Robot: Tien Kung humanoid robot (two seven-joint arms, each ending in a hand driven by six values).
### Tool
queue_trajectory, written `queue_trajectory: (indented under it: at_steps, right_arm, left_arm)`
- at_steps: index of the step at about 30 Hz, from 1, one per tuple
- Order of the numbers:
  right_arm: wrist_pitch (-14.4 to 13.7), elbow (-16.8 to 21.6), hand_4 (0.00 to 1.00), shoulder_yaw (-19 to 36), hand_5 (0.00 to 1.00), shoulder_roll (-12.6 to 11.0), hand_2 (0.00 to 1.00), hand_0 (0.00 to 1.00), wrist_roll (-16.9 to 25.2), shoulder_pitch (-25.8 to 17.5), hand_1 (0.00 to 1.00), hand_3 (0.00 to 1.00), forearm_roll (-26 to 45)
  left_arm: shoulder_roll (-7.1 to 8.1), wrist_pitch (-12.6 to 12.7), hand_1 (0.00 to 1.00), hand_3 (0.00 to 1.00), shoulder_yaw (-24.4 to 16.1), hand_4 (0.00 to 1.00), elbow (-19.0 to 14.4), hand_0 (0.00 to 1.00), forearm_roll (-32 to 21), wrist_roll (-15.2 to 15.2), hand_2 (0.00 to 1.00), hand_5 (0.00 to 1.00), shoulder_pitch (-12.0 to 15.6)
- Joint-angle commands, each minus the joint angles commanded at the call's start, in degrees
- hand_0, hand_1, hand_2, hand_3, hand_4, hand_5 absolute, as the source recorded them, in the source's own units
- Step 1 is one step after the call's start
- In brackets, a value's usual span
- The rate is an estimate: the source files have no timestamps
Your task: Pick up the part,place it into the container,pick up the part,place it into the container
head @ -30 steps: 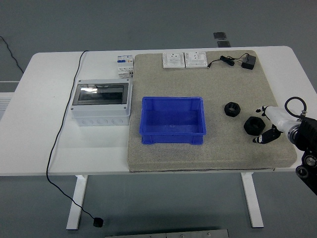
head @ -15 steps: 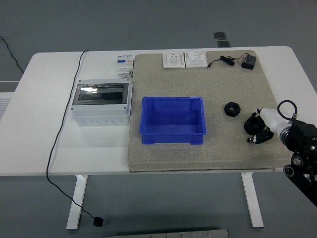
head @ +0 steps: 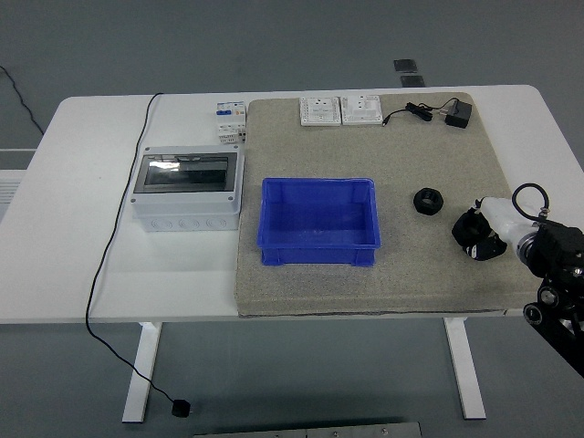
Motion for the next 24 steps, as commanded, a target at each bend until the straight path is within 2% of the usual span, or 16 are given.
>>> queue_trajectory:
  at_steps: [2, 3, 7, 10, 12, 17, 20, 21, 24]
  right_arm:
    - [-0.5, 1.45, 0.351, 0.44, 0.011, -0.47, 0.6, 0.233, 0.55, -0.31, 0.336, 0.646, 0.82]
    - [-0.69, 2.23, 0.308, 0.69, 0.002, -0.71, 0.605, 0.233, 0.75, -0.5, 0.339, 0.651, 1.16]
    - [-1.71, 7.0, 0.308, 1.72, 0.002, -1.87, 0.605, 0.233, 1.84, -1.27, 0.339, 0.651, 3.09]
    - [-2.48, 10.35, 0.314, -0.14, 0.002, -1.89, 0.606, 0.224, 2.65, 0.62, 0.336, 0.654, 4.47]
    - [-3.54, 11.44, 0.314, -2.46, 0.002, -1.03, 0.606, 0.224, 3.61, 2.97, 0.336, 0.654, 5.45]
    - [-6.06, 9.42, 0.319, -8.67, 0.002, 2.98, 0.612, 0.238, 6.4, 9.08, 0.35, 0.658, 6.77]
    - [-6.04, 7.16, 0.319, -12.37, 0.002, 6.0, 0.612, 0.238, 7.78, 12.62, 0.35, 0.658, 7.99]
    - [-5.9, 6.65, 0.318, -13.16, 0.002, 6.6, 0.668, 0.312, 7.99, 13.26, 0.494, 0.67, 8.17]
    - [-5.7, 4.93, 0.318, -15.24, 0.002, 8.0, 0.668, 0.312, 8.51, 14.8, 0.494, 0.67, 8.36]
  left_arm:
    - [0.0, 0.02, 0.418, 0.568, 0.05, 0.606, 0.0, 0.703, -0.05, -0.02, 0.637, 0.435, 0.01]
    - [0.0, 0.02, 0.418, 0.568, 0.05, 0.606, 0.0, 0.703, -0.04, -0.03, 0.639, 0.434, 0.01]
    - [-0.01, 0.11, 0.418, 0.568, 0.34, 0.606, 0.0, 0.703, -0.58, -0.1, 0.639, 0.434, 0.11]
    - [-0.01, 0.13, 0.415, 0.568, 0.32, 0.606, 0.0, 0.702, -0.64, -0.11, 0.638, 0.434, 0.13]
    - [0.01, 0.12, 0.415, 0.568, 0.24, 0.606, 0.0, 0.702, -0.51, -0.07, 0.638, 0.434, 0.13]
    - [0.12, 0.02, 0.413, 0.567, 0.0, 0.605, 0.0, 0.702, 0.2, 0.08, 0.639, 0.434, 0.02]
    - [0.17, 0.0, 0.413, 0.567, 0.03, 0.605, 0.0, 0.702, 0.37, 0.16, 0.639, 0.434, 0.02]
    - [0.17, 0.0, 0.411, 0.568, 0.05, 0.606, 0.0, 0.703, 0.39, 0.18, 0.639, 0.435, 0.02]
    - [0.19, 0.04, 0.411, 0.568, 0.19, 0.606, 0.0, 0.703, 0.24, 0.19, 0.639, 0.435, 0.04]
